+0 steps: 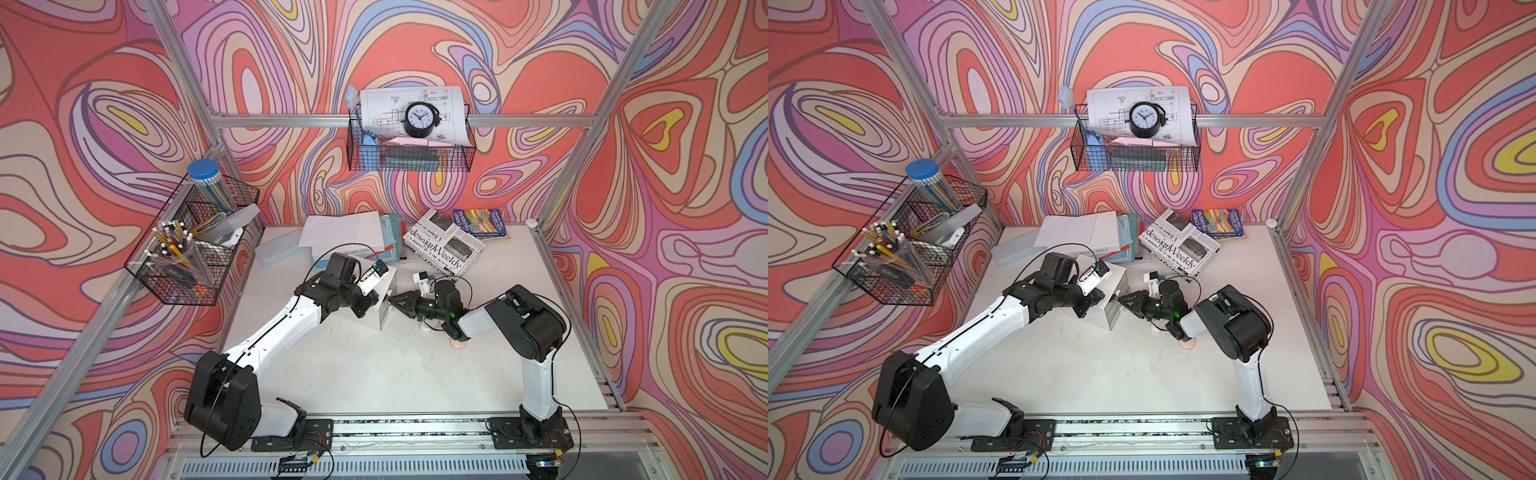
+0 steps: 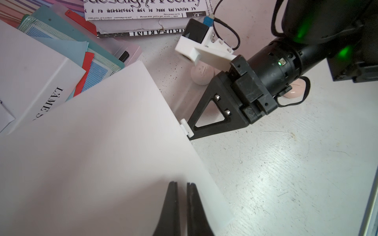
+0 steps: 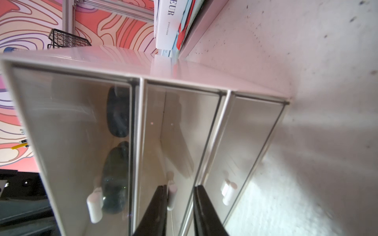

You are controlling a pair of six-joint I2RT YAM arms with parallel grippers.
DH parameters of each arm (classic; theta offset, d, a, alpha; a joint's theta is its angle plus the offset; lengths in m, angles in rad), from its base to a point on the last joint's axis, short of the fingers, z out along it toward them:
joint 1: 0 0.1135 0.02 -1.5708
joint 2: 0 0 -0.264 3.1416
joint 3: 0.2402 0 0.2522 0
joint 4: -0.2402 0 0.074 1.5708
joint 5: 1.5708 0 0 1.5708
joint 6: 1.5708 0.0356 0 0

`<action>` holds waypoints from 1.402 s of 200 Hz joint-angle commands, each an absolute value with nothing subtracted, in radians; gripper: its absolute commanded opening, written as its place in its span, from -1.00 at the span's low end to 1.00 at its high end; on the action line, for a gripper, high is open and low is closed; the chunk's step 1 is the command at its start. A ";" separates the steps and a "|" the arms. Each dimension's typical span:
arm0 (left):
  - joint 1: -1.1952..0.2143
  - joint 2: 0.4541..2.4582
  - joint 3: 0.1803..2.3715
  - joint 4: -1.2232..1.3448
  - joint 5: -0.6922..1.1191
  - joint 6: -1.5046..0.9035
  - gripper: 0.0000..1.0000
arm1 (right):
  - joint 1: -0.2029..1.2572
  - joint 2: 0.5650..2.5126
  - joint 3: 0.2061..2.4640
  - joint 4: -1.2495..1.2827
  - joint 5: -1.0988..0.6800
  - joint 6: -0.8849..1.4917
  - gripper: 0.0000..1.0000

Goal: Put the bluetooth earphones in the drawer according to color
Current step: Open the drawer in the storage box.

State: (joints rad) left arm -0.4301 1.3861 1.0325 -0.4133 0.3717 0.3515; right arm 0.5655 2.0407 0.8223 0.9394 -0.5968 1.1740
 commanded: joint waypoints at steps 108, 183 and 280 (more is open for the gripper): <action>-0.428 1.417 1.034 -0.507 0.402 0.363 -1.00 | 0.558 2.085 0.811 1.033 -0.586 1.226 -1.00; -0.428 1.424 1.035 -0.505 0.409 0.360 -1.00 | 0.516 2.022 0.694 1.032 -0.574 1.220 -1.00; -0.428 1.431 1.040 -0.508 0.420 0.358 -1.00 | 0.479 1.907 0.618 0.867 -0.595 1.131 -1.00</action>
